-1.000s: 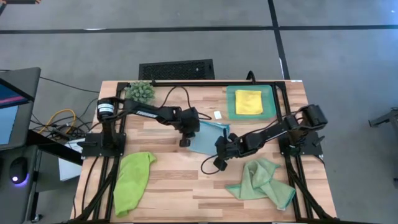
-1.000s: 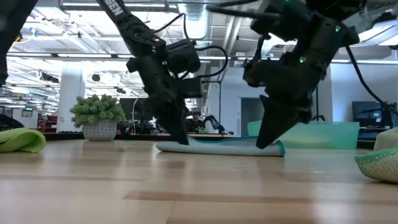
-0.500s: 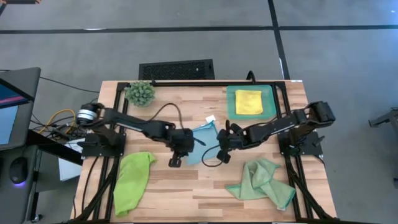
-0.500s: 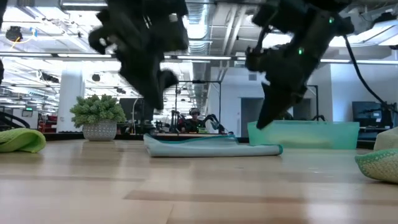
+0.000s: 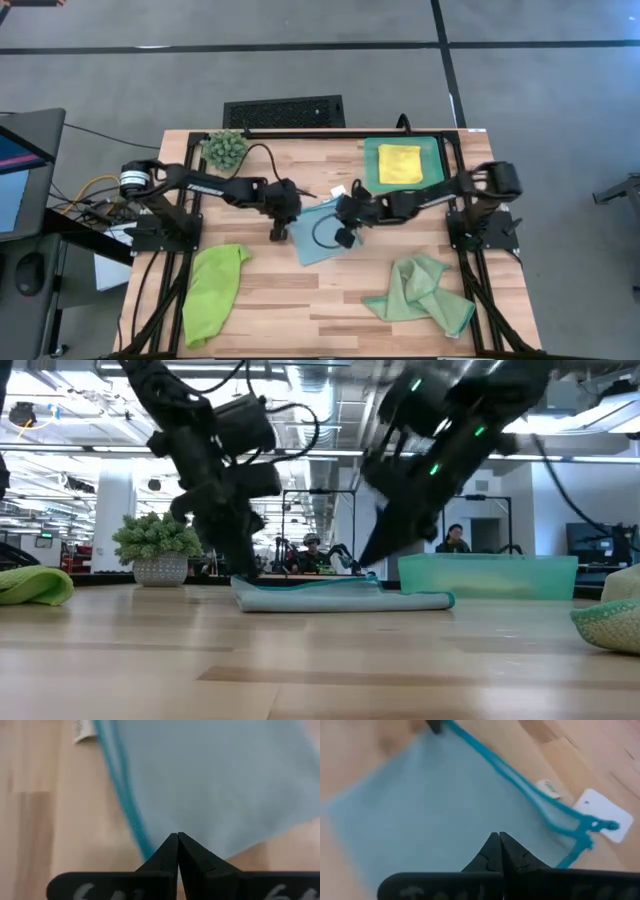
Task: Fold microfiber towels
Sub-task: Fold the blue microfiber cloth
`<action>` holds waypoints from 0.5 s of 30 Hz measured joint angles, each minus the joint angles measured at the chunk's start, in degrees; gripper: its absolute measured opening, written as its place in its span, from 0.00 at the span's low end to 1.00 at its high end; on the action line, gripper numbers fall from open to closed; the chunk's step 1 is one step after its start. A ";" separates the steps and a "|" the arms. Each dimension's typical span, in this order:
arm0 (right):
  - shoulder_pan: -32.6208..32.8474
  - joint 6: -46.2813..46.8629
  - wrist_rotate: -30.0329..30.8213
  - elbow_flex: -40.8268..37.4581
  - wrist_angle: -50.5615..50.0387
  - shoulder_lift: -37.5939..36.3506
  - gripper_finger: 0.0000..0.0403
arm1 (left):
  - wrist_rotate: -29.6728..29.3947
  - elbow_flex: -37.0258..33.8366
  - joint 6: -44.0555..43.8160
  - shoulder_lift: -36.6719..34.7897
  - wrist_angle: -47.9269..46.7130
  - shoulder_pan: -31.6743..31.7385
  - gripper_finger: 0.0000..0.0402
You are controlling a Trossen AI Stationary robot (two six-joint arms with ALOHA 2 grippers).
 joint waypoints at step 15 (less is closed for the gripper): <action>-5.78 -3.81 1.61 7.62 -3.65 7.18 0.00 | -0.39 -2.14 2.82 1.08 1.50 1.27 0.00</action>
